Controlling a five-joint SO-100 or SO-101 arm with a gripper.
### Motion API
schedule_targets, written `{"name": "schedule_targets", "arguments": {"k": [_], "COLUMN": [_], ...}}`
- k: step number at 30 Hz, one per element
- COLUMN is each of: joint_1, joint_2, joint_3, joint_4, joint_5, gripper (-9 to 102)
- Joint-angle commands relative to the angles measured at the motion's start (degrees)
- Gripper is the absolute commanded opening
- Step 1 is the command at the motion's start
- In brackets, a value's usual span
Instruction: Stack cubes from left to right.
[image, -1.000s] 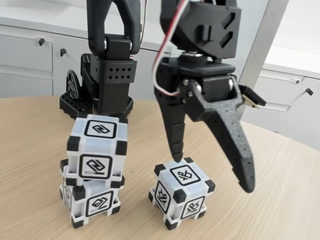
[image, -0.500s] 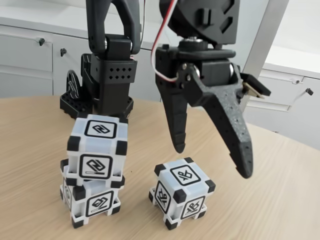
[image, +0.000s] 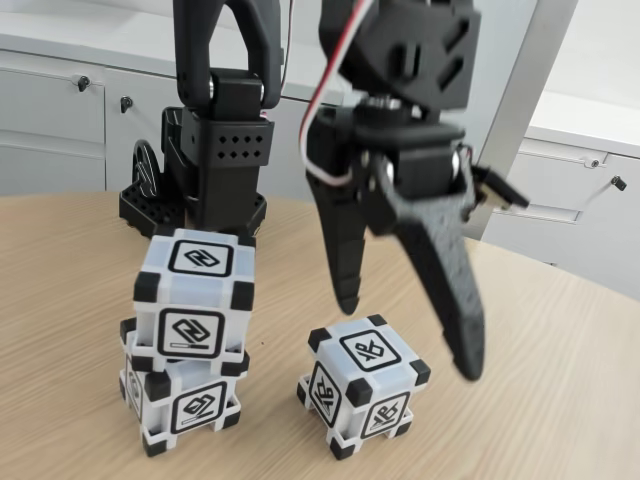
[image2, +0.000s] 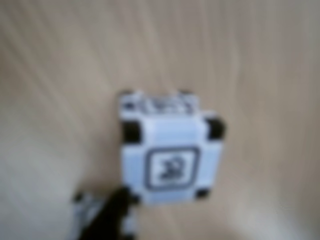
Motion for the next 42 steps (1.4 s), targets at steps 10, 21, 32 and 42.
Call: {"name": "schedule_targets", "arguments": {"k": [10,21,32,42], "joint_1": [-0.09,-0.09,-0.09,-0.09], "joint_2": [-2.55,-10.90,-11.16,-11.07], "joint_3": [-1.76,-2.55,-2.64,-2.46], "joint_4": [-0.26,-0.62,-0.62,0.18], "joint_5": [-0.62,-2.81,0.00,4.66], "gripper": [43,42,31,25]}}
